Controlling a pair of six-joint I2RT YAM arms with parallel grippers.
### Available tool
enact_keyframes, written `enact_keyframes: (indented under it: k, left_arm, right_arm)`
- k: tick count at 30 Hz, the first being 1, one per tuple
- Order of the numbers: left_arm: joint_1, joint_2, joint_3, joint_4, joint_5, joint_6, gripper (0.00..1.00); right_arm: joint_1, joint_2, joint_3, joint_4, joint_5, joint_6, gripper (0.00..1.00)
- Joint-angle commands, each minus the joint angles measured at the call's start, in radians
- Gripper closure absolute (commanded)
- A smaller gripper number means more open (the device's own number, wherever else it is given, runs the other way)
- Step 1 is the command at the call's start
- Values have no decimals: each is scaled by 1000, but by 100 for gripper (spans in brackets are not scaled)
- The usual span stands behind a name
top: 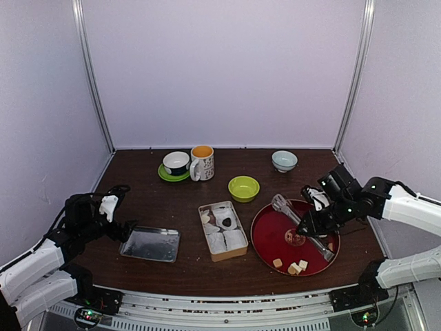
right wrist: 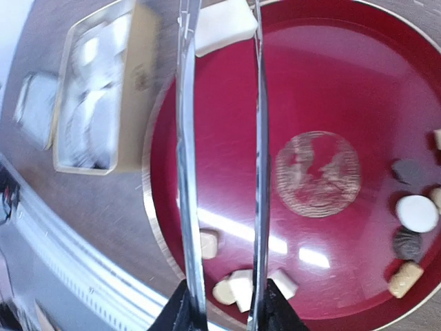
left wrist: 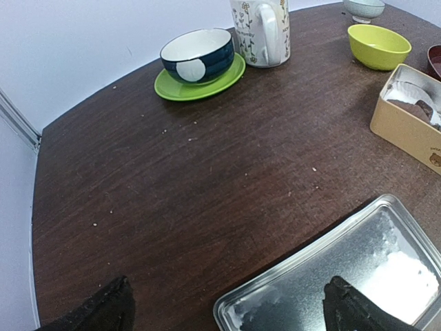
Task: Pack the chocolate
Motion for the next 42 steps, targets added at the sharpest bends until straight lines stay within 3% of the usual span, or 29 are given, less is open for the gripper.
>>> enact_keyframes:
  k: [1,14,31,42]
  left_arm:
    - [5,-6,8,25,12,11,2]
    - [5,3,12,27,12,10,2]
    - [5,3,12,26,12,11,2]
    - [5,3,11,27,12,11,2]
  right_arm:
    - [104,-13,60,11,-82,-37,72]
    - [325,139,127,39,-60,-75,71]
    - [364,254,177,0,21,-94,67]
    - [395,303,245,34,-30,-118,67]
